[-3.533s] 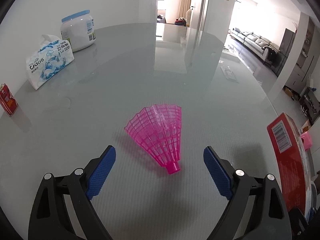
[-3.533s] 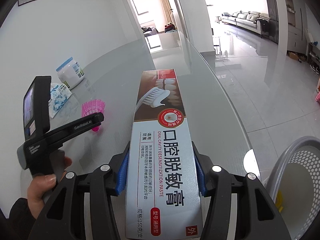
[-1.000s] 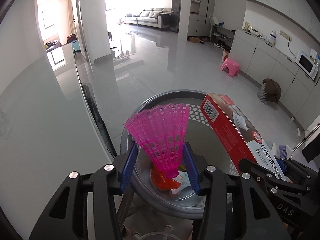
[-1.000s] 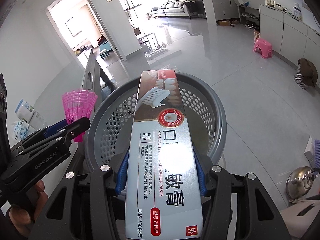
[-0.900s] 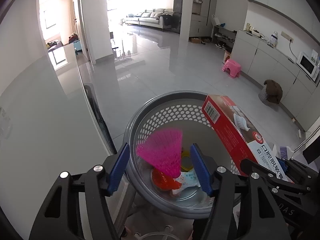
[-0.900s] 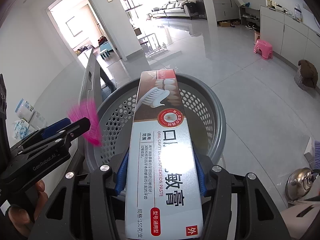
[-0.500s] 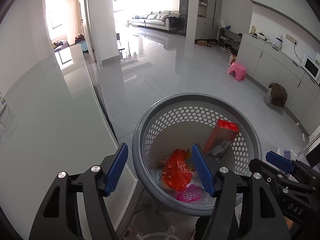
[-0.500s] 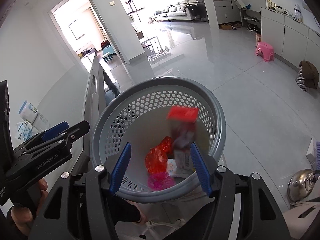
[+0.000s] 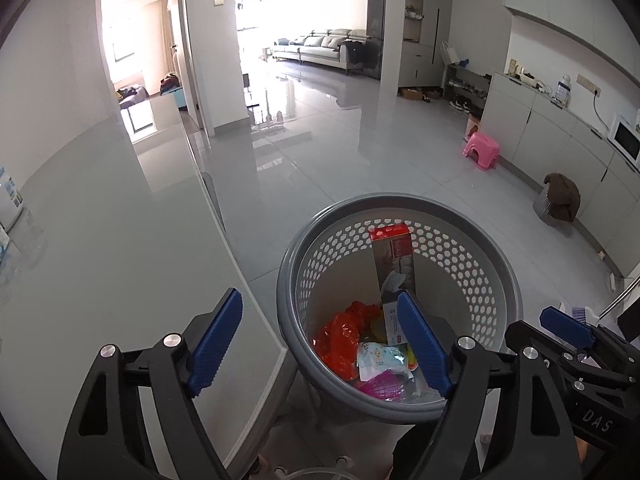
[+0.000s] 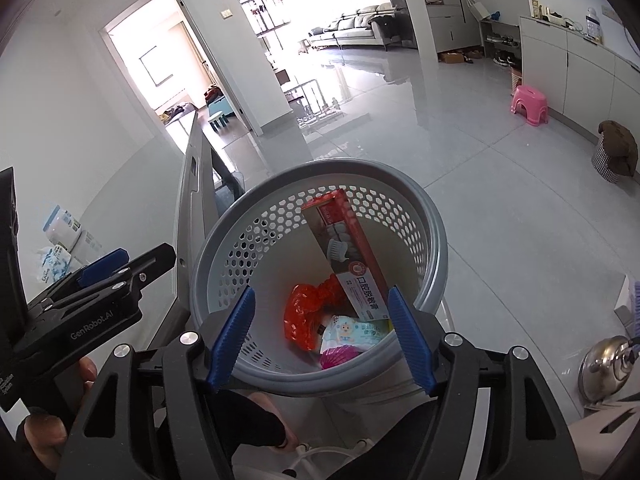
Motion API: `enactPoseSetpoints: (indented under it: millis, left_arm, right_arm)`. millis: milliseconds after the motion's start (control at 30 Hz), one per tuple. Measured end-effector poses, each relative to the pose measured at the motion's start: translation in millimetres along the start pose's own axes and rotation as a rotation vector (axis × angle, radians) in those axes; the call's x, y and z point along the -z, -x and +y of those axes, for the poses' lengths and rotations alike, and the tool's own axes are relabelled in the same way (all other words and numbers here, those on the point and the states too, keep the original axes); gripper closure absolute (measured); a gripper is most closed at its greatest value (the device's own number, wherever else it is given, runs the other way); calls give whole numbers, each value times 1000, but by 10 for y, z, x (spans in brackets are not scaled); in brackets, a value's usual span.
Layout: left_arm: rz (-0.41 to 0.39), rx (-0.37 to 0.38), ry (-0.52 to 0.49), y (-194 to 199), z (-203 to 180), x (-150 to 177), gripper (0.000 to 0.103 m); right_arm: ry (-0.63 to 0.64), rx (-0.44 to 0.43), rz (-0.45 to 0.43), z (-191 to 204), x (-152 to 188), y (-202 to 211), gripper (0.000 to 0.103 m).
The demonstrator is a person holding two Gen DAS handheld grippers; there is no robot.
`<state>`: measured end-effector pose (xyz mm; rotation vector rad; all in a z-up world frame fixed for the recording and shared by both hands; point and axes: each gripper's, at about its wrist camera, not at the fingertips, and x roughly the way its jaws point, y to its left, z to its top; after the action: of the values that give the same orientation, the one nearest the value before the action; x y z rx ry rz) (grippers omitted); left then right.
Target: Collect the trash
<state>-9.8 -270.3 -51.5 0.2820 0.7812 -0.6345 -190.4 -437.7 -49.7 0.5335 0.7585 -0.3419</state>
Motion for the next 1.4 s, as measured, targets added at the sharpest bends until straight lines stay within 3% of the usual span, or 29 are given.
enactPoseSetpoints:
  millis: [767,1400]
  left_arm:
    - [-33,-48,14,192,-15,49,7]
    - [-23,-74,18,212,-8,23,6]
  right_arm:
    - [15,10,-29,26,43,115,28]
    - [21,32,-56,44,56,150,25]
